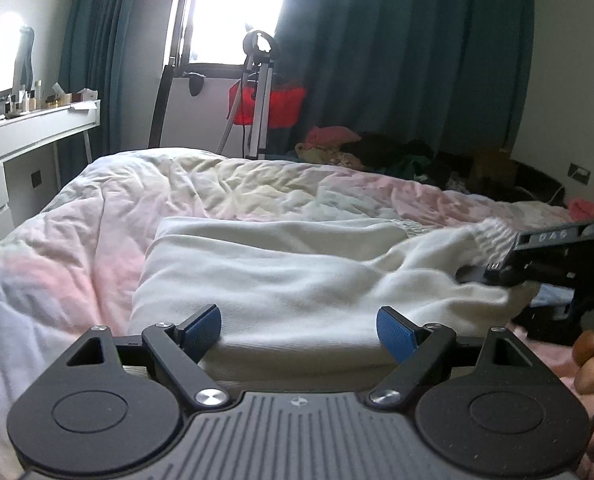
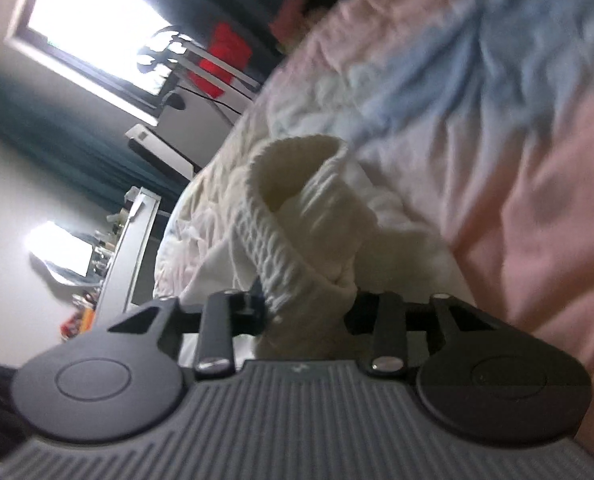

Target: Fold clothes

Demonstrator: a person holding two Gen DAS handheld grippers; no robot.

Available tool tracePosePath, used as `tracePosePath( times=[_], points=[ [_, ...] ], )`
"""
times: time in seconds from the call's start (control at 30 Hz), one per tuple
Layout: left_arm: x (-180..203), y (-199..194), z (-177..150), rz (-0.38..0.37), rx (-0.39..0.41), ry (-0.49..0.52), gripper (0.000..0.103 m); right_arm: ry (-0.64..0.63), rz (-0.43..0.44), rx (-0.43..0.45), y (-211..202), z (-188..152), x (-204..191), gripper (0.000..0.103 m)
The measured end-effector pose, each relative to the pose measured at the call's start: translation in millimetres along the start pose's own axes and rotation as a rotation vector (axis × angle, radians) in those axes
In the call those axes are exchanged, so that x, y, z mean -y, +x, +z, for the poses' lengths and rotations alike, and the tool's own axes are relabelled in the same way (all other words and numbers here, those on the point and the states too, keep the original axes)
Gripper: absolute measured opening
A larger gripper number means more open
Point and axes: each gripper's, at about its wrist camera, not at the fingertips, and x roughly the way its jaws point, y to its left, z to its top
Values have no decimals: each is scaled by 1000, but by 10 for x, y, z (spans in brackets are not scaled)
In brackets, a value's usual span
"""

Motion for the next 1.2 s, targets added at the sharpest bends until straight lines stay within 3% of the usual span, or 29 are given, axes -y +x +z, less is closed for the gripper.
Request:
tracePosePath(
  times=[0.2,0.27,0.4,0.5,0.6,0.63,0.67,0.77,0.83,0.97,1.1,1.13,1.2],
  points=[
    [-23,-20,-38,-9,7,-22,87,-139,49,146,-315,125,-211,34],
    [-30,-26,-51,-12,10,-30,87,-142,7,169,-321,185,-156,34],
    [-49,-1,-70,12,2,-30,87,-41,-191,11,4,275,186,37],
    [-93,52,-9,58,-15,-12,88,-64,-185,18,-11,290,150,38],
    [-300,61,87,37,-26,-105,88,-143,-157,54,-95,304,30,39],
    [-386,54,117,22,-27,-145,88,-166,-179,55,-78,296,25,46],
    [-464,60,138,8,-32,-182,88,-185,-231,56,-64,270,29,62],
    [-661,143,144,-23,-81,-271,92,-194,-370,52,33,278,64,86],
    [-792,198,148,-44,-114,-331,94,-155,-343,19,44,258,203,87],
    [-1054,308,156,-86,-179,-449,101,71,-186,-129,235,248,512,87],
    [-1253,452,86,-142,-251,-569,101,134,-122,-139,302,196,600,90],
    [-1284,486,61,-158,-266,-595,101,143,-68,-142,300,199,584,91],
    [-1316,527,31,-189,-276,-625,103,168,36,-58,146,198,537,91]
  ],
)
